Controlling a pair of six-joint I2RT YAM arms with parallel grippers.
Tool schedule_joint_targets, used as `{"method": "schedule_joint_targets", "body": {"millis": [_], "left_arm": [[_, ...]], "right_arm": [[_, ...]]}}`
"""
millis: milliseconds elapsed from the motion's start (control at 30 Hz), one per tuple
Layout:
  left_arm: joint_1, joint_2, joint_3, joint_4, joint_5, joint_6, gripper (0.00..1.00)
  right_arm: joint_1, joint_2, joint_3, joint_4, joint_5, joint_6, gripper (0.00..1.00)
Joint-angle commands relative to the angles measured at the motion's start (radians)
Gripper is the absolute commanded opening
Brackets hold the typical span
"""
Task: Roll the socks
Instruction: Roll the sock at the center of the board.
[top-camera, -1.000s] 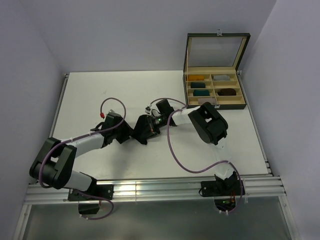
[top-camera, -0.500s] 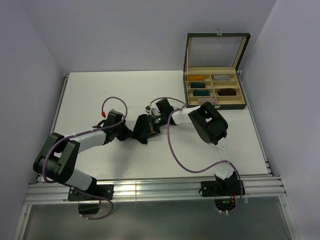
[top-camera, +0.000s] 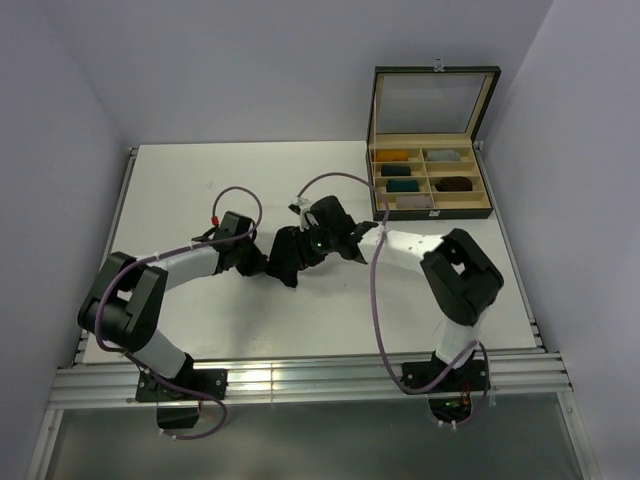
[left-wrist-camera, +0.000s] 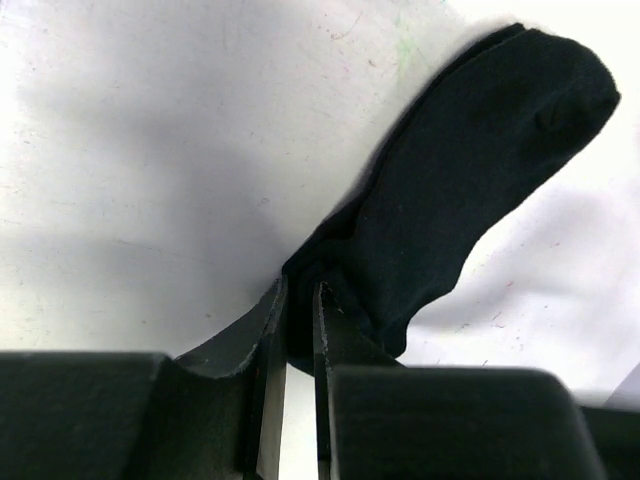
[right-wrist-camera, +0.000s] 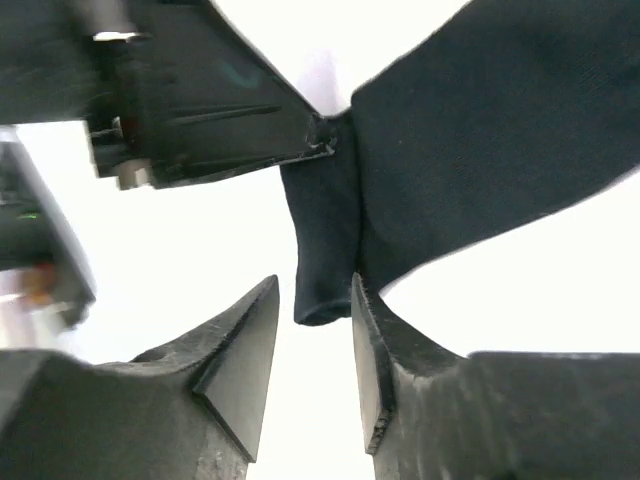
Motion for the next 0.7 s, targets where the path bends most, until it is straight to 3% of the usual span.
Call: {"method": "schedule_joint_targets", "body": {"millis": [0,200,367,667], "left_arm": [[0.0,0.044,0.038,-0.136,-0.007,0.072,0.01],[0.006,0.072,0.092,-0.198,0.015,0.124,0.0],[0.016,0.09,0.124,-0.232,0.025,0.153,0.0],[0.016,0.098,0.139,-0.246,0.039,0.175,0.0]], "right_arm": [[0.072,-0.128,-0.075,0.066,0.333,-0.181,0.44],[0.233,-0.225,-0.184,0.182,0.632,-0.316,0.45],[0.355,-0.199,-0.184,0.214,0.726,-0.424,0.48],[0.428,-0.083,-0.098,0.214,0.84,-0.516,0.5]]}}
